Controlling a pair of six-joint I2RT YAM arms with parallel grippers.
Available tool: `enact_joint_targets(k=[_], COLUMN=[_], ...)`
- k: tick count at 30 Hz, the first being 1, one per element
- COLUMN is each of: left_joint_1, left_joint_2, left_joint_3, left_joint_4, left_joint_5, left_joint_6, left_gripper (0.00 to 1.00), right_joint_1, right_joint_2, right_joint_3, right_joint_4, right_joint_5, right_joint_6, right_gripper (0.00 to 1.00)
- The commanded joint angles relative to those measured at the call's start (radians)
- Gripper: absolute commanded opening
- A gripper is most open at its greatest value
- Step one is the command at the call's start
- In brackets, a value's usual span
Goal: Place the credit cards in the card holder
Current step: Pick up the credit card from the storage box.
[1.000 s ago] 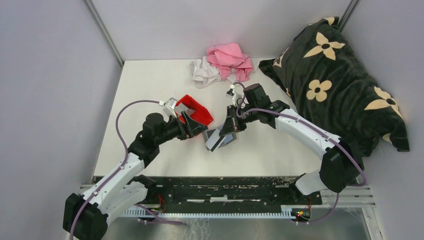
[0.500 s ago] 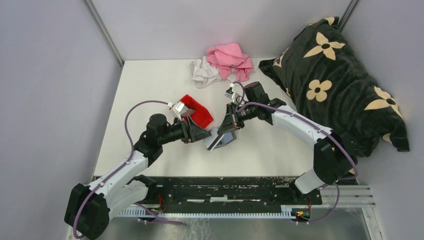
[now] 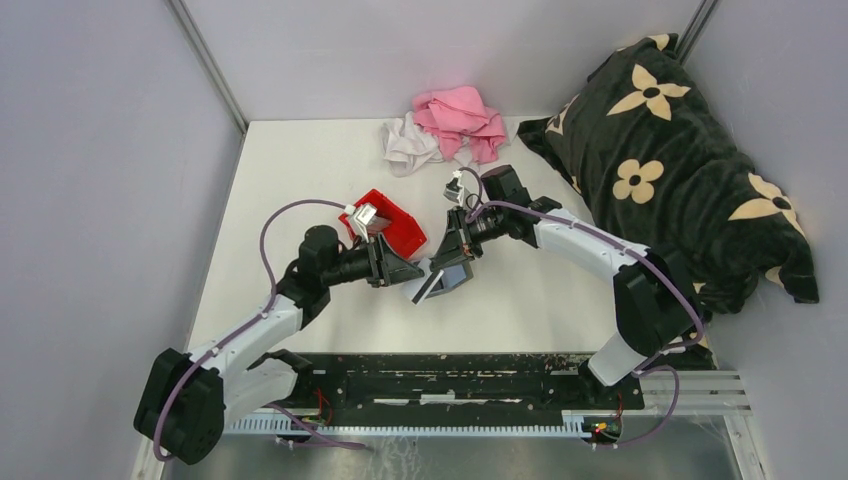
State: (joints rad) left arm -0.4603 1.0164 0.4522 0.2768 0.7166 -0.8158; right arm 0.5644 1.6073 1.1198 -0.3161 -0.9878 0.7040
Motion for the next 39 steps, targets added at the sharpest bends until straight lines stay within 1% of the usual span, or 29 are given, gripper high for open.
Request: enact_joint_targets(k=[1,4,11,14,16,17,18,19,21,23,26,30,33,35,39], left_joint_1=[-0.004,-0.005,-0.004,-0.004,-0.004,-0.004,-0.008,-0.013,-0.033,-0.061,-0.107,-0.171,-0.220,-0.252,-0.305], left_joint_2=[0.005,0.010,0.012,0.021,0.025,0.026,0.027,0.026,0.026,0.026,0.035,0.060,0.082,0.101,0.173], left_joint_3=[-0.009,-0.023,-0.050,-0.064,-0.077,-0.087,-0.098,-0.109,-0.122,-0.136,-0.154,-0.167,-0.161,-0.146,-0.106], left_joint_4=[0.092,0.109,0.136,0.183,0.203,0.216,0.235,0.241,0.243,0.239,0.233,0.226,0.211,0.197,0.184], left_joint_5=[0.066,0.079,0.076,0.069,0.031,0.009,-0.013,-0.046,-0.114,-0.196,-0.323,-0.500,-0.637,-0.727,-0.873], left_joint_6=[-0.010,-0.024,-0.047,-0.077,-0.098,-0.113,-0.128,-0.139,-0.147,-0.153,-0.168,-0.198,-0.225,-0.240,-0.267], left_gripper=[0.45,0.34,0.04,0.03,0.03,0.03,0.03,0.03,0.03,0.03,0.03,0.03,0.03,0.03,0.03], right_joint_1=[-0.005,-0.014,-0.020,-0.020,-0.022,-0.023,-0.024,-0.024,-0.026,-0.028,-0.032,-0.038,-0.039,-0.039,-0.040], right_joint_2=[0.019,0.033,0.071,0.085,0.093,0.097,0.102,0.106,0.114,0.120,0.120,0.103,0.089,0.077,0.080], right_joint_3=[0.048,0.054,0.077,0.087,0.095,0.098,0.102,0.104,0.115,0.125,0.126,0.119,0.120,0.118,0.115], right_joint_4=[0.065,0.077,0.090,0.089,0.080,0.072,0.064,0.057,0.025,-0.010,-0.022,-0.042,-0.093,-0.122,-0.166], right_joint_5=[-0.039,-0.041,-0.047,-0.049,-0.041,-0.033,-0.029,-0.022,-0.004,0.015,0.047,0.112,0.204,0.298,0.407], right_joint_6=[0.007,0.014,0.027,0.029,0.026,0.021,0.018,0.011,-0.012,-0.036,-0.052,-0.074,-0.130,-0.158,-0.197], right_gripper=[0.01,0.01,0.01,0.01,0.02,0.05,0.11,0.20,0.30,0.35,0.39,0.41,0.41,0.41,0.34])
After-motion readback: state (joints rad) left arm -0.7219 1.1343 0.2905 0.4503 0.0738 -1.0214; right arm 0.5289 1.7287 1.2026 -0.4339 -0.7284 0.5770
